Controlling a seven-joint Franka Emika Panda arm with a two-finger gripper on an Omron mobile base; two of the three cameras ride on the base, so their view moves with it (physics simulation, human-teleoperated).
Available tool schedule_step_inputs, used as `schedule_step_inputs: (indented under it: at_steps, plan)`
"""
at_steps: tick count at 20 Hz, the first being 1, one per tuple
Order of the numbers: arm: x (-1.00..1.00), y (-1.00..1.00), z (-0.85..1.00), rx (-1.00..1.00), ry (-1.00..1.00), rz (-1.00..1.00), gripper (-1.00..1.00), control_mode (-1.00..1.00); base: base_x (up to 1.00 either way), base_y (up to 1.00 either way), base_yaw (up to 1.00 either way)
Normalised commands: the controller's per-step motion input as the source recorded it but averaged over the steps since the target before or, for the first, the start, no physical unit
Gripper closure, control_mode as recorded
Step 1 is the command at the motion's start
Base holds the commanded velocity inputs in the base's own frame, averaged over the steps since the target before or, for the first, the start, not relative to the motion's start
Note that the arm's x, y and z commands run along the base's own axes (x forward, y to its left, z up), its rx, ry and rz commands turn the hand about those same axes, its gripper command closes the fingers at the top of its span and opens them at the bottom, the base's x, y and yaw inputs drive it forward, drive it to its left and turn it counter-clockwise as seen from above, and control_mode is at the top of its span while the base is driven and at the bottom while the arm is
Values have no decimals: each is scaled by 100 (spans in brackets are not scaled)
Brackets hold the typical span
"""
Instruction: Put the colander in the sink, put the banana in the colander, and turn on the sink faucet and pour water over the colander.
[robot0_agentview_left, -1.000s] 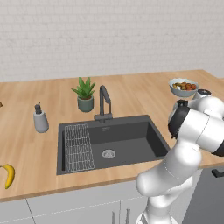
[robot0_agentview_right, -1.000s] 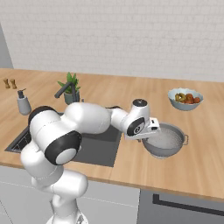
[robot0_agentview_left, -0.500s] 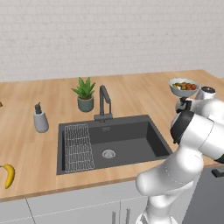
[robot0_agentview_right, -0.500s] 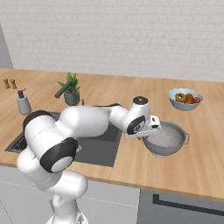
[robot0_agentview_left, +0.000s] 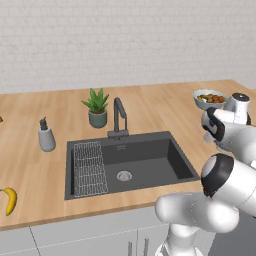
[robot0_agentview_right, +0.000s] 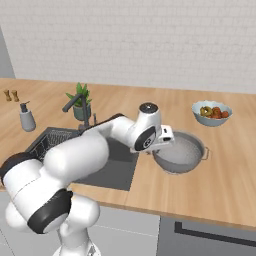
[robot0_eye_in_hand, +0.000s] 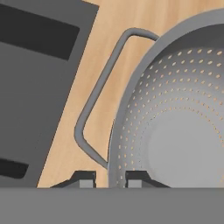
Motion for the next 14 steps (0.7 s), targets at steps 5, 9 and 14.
schedule_step_inputs:
  at_steps: [5, 9, 14]
  plan:
    - [-30, 73, 31, -4, -9, 0, 100, -100, 0, 0, 0]
    - [-21, 89, 11, -7, -10, 0, 100, -100, 0, 0, 0]
    - [-5, 92, 9, -4, -2, 3, 100, -100, 0, 0, 0]
